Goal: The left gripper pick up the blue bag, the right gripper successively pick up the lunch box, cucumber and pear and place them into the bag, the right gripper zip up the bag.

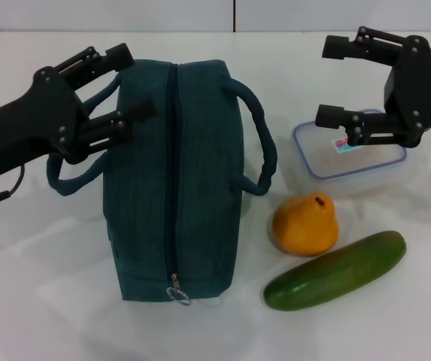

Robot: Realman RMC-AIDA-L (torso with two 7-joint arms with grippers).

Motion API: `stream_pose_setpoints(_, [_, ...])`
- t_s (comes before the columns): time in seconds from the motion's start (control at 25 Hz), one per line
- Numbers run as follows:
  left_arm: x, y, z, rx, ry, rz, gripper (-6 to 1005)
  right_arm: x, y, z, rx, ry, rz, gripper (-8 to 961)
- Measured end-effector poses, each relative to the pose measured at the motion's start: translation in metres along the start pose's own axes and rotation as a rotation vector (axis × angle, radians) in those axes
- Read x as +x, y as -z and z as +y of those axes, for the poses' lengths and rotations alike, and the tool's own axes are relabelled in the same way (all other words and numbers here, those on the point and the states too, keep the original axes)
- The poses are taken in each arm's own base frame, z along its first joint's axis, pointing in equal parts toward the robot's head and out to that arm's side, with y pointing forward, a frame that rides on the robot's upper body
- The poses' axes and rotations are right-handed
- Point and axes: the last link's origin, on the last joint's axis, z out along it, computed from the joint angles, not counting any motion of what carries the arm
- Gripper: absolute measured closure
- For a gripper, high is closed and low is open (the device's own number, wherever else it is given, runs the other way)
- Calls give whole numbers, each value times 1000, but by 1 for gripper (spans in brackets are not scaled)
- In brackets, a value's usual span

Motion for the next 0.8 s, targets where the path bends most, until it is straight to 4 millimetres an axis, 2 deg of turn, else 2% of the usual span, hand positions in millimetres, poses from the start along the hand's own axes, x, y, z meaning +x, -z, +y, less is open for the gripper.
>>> stream_pose_setpoints(0.6, [1,-1,0,1,11,6,206,2,1,0,7,-2,3,115])
stream_pose_setpoints(0.8, [25,0,-10,-1,115,-42,213,2,1,0,10,1,6,115])
